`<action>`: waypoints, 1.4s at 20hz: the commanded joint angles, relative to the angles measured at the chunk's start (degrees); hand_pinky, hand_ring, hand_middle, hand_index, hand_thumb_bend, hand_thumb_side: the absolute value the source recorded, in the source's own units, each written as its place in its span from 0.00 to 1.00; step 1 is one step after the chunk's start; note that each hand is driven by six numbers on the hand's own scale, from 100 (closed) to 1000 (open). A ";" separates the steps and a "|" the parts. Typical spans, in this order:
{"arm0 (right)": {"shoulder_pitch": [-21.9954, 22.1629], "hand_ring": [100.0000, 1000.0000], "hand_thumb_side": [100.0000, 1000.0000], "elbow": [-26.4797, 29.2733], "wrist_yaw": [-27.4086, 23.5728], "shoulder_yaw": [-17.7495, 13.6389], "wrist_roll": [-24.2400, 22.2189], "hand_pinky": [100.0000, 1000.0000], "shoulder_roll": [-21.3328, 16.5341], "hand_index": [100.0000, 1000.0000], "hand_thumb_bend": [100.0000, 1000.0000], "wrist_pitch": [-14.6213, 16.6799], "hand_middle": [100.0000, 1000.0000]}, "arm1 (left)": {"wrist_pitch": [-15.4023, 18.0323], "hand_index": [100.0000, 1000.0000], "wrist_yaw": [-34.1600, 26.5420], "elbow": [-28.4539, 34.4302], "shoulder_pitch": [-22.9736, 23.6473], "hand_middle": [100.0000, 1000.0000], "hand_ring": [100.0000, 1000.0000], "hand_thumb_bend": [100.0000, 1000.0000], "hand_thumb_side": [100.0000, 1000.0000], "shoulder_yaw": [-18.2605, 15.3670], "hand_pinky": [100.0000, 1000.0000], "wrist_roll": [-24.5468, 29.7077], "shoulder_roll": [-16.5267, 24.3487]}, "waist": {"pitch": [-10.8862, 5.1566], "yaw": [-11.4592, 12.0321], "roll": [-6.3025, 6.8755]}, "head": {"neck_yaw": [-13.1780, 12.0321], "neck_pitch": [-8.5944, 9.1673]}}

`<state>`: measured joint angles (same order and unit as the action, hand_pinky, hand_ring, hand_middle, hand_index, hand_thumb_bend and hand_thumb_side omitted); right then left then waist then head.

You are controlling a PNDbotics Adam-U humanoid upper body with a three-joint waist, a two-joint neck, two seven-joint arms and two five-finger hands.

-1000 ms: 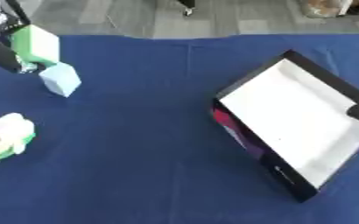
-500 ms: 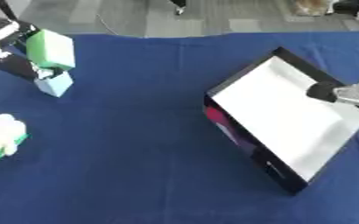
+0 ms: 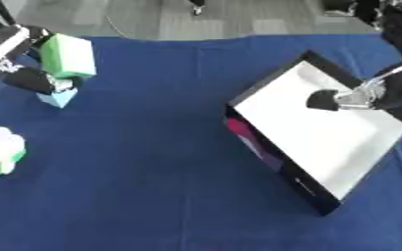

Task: Pick up the objects with one hand, pass them to the other hand, and then place them into the box on the other side of the table.

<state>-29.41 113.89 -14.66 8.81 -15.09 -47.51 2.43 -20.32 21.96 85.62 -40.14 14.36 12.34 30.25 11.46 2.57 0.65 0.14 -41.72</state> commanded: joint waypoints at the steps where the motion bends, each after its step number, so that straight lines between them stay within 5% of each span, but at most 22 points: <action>1: -1.76 0.97 0.00 0.70 0.71 0.58 -1.17 0.96 -0.65 0.97 0.66 -0.83 0.97 | 0.38 0.51 -0.17 1.68 -0.43 0.43 0.67 0.00 0.00 -0.16 0.66 -1.58 -1.07 | -2.33 0.23 -0.70 | 0.61 -0.23; 28: -11.17 0.92 0.00 -0.97 4.66 7.77 -5.16 0.94 1.94 0.92 0.63 -9.40 0.90 | 5.91 0.52 -2.74 1.17 1.16 0.38 0.61 0.00 0.00 2.83 0.62 -7.21 -16.46 | -2.87 2.89 -0.41 | 6.12 -1.48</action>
<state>-39.48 112.87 -10.29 16.89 -20.27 -45.02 -6.48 -14.92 19.81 85.97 -38.28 17.20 5.48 13.92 11.06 5.49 0.65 5.88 -43.16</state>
